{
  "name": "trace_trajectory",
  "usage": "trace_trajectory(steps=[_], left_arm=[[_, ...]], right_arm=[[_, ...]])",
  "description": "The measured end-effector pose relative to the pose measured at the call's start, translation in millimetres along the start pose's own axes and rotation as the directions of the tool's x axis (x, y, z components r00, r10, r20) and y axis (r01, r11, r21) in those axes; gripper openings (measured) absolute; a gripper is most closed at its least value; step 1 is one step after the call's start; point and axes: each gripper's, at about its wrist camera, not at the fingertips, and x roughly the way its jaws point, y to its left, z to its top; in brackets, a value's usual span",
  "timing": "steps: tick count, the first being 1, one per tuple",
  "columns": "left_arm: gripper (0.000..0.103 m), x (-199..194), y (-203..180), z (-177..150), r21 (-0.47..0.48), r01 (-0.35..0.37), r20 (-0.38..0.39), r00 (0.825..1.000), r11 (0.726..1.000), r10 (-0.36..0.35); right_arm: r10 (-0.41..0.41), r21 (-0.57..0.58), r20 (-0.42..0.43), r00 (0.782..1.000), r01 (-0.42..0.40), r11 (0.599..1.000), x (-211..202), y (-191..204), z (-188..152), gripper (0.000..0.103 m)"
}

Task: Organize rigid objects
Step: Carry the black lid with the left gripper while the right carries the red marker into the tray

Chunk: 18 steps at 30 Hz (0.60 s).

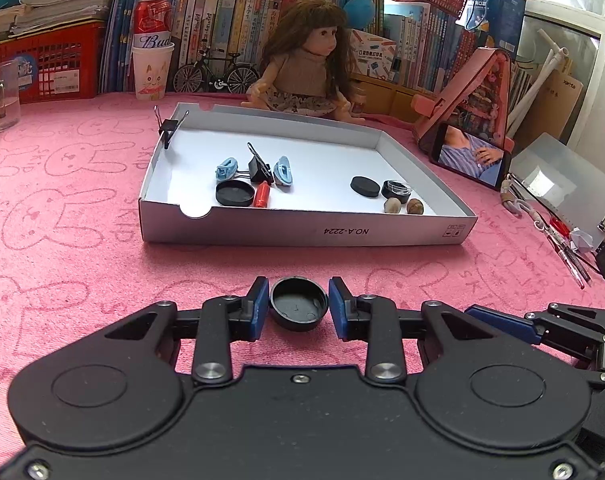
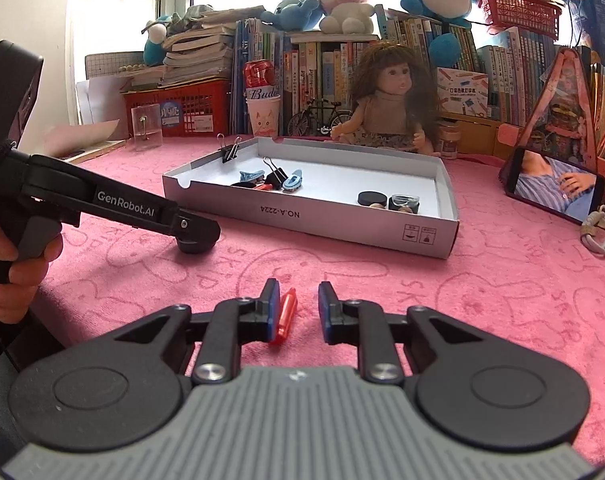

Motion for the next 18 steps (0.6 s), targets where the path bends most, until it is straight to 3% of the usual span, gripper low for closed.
trace_trajectory(steps=[7, 11, 18], left_arm=[[0.031, 0.2, -0.5, -0.7, -0.001, 0.000, 0.000, 1.000, 1.000, 0.000], [0.031, 0.1, -0.1, -0.4, -0.001, 0.000, 0.000, 1.000, 1.000, 0.000], [0.031, -0.2, -0.9, -0.6, -0.001, 0.000, 0.003, 1.000, 1.000, 0.000]], right_arm=[[-0.001, -0.024, -0.030, 1.000, 0.001, 1.000, 1.9, 8.0, -3.9, 0.034], [-0.010, -0.015, -0.028, 1.000, 0.009, 1.000, 1.9, 7.0, -3.0, 0.019], [-0.042, -0.002, -0.021, 0.999, 0.042, 0.999, 2.7, 2.8, -0.4, 0.014]])
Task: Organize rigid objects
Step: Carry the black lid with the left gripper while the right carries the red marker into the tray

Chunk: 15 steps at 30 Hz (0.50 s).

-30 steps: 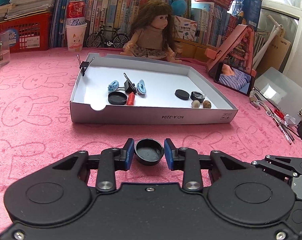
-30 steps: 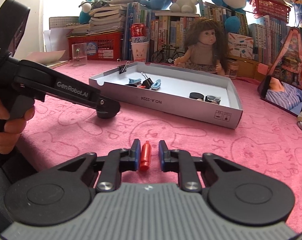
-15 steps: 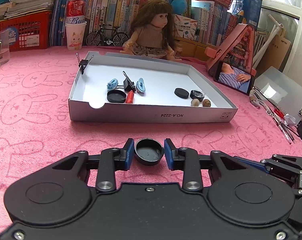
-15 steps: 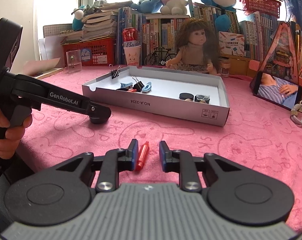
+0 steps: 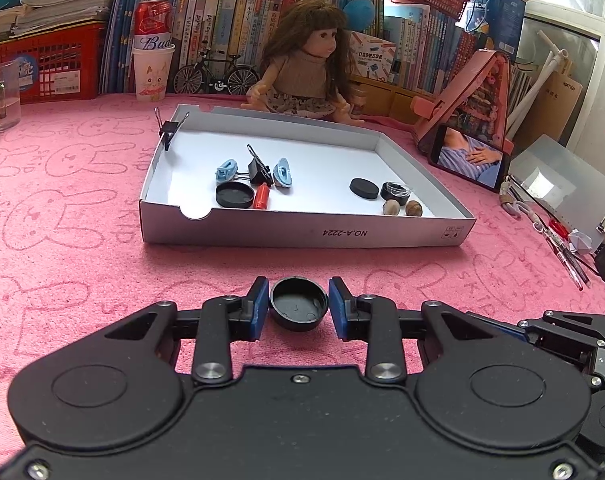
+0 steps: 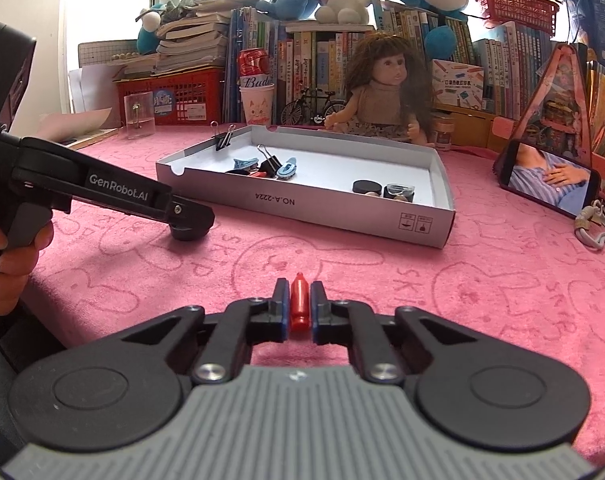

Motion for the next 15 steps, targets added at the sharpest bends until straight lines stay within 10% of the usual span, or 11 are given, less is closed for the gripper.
trace_trajectory(steps=[15], left_arm=[[0.031, -5, 1, 17, -0.005, -0.004, 0.042, 0.999, 1.000, 0.004]], right_arm=[[-0.079, 0.015, 0.049, 0.996, 0.079, 0.997, 1, -15, 17, 0.014]])
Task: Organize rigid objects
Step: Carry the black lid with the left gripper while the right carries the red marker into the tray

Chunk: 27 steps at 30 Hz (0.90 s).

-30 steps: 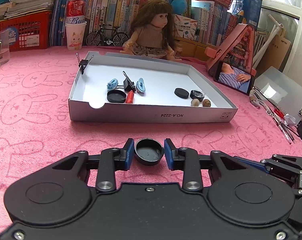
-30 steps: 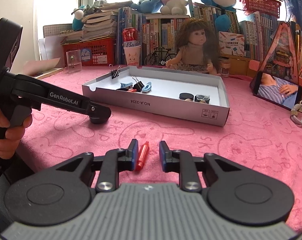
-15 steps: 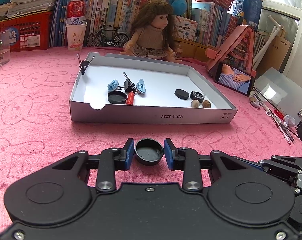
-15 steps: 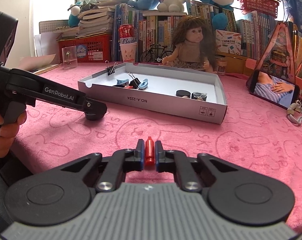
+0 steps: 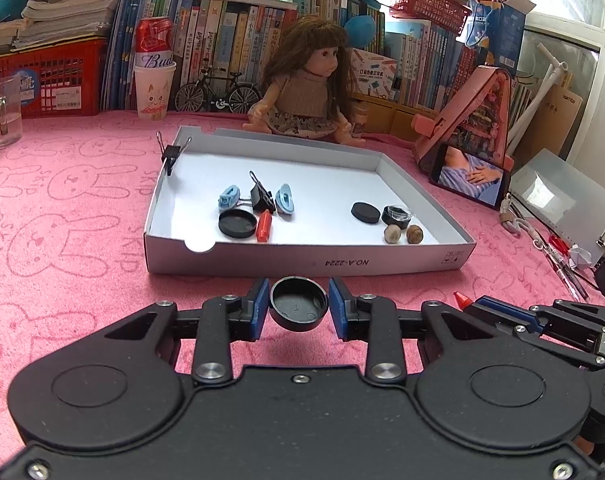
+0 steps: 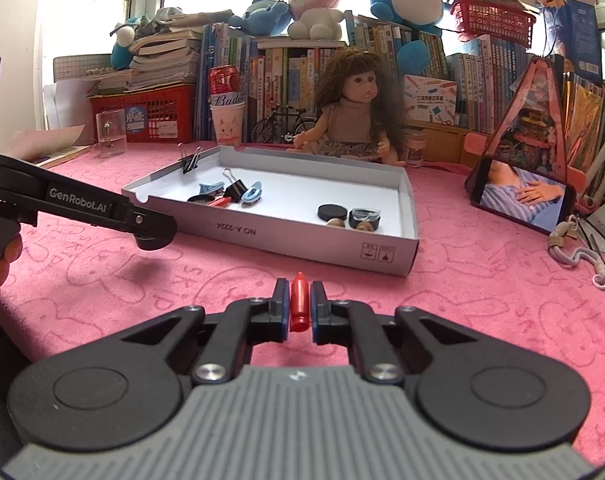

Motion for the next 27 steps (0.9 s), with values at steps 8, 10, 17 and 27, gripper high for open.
trace_trajectory(steps=[8, 10, 17, 27], left_arm=[[0.031, 0, -1, 13, 0.002, 0.003, 0.028, 1.000, 1.000, -0.003], [0.031, 0, -1, 16, 0.007, 0.001, 0.036, 0.999, 1.000, -0.001], [0.031, 5, 0, 27, 0.007, -0.007, 0.060, 0.998, 1.000, 0.007], [0.031, 21, 7, 46, 0.009, -0.042, 0.085, 0.996, 0.999, 0.041]], right_arm=[[-0.032, 0.007, 0.028, 0.999, 0.031, 0.999, 2, -8, 13, 0.014], [-0.040, 0.008, 0.033, 0.999, 0.040, 0.999, 4, -9, 16, 0.014], [-0.062, 0.026, 0.046, 0.997, 0.060, 0.998, 11, -16, 27, 0.014], [-0.093, 0.074, 0.039, 0.995, 0.090, 0.993, 31, -25, 40, 0.014]])
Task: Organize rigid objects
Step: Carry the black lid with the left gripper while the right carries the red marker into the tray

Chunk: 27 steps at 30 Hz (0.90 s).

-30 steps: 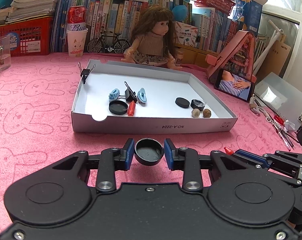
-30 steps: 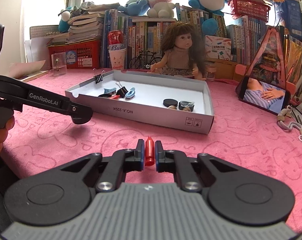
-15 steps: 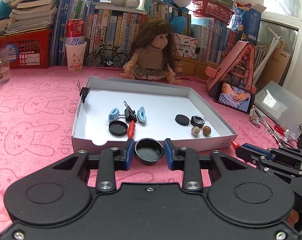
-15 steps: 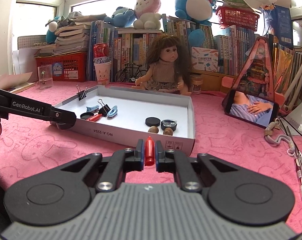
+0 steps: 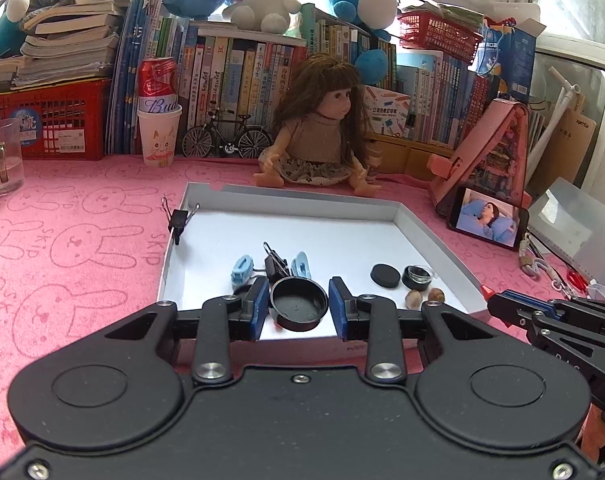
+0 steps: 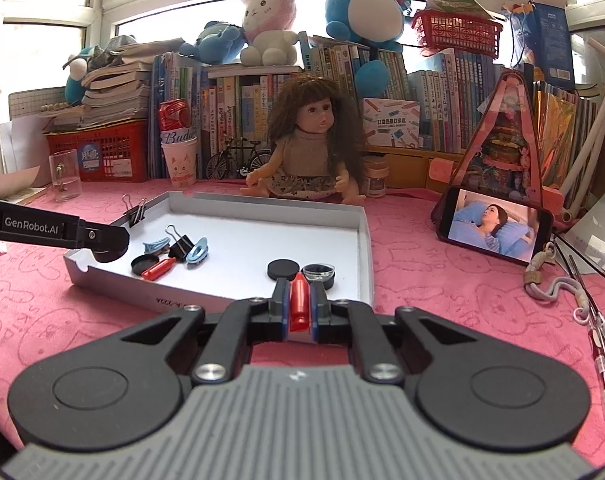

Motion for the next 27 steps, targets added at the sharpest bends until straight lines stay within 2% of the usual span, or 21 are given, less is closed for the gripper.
trace_trajectory(steps=[6, 27], left_arm=[[0.031, 14, 6, 7, -0.002, -0.028, 0.001, 1.000, 1.000, 0.028], [0.031, 51, 21, 2, -0.035, -0.081, -0.044, 0.996, 0.996, 0.079]], right_arm=[[-0.009, 0.035, -0.013, 1.000, 0.010, 0.999, 16, -6, 8, 0.014], [-0.089, 0.028, -0.053, 0.995, 0.091, 0.995, 57, -6, 9, 0.014]])
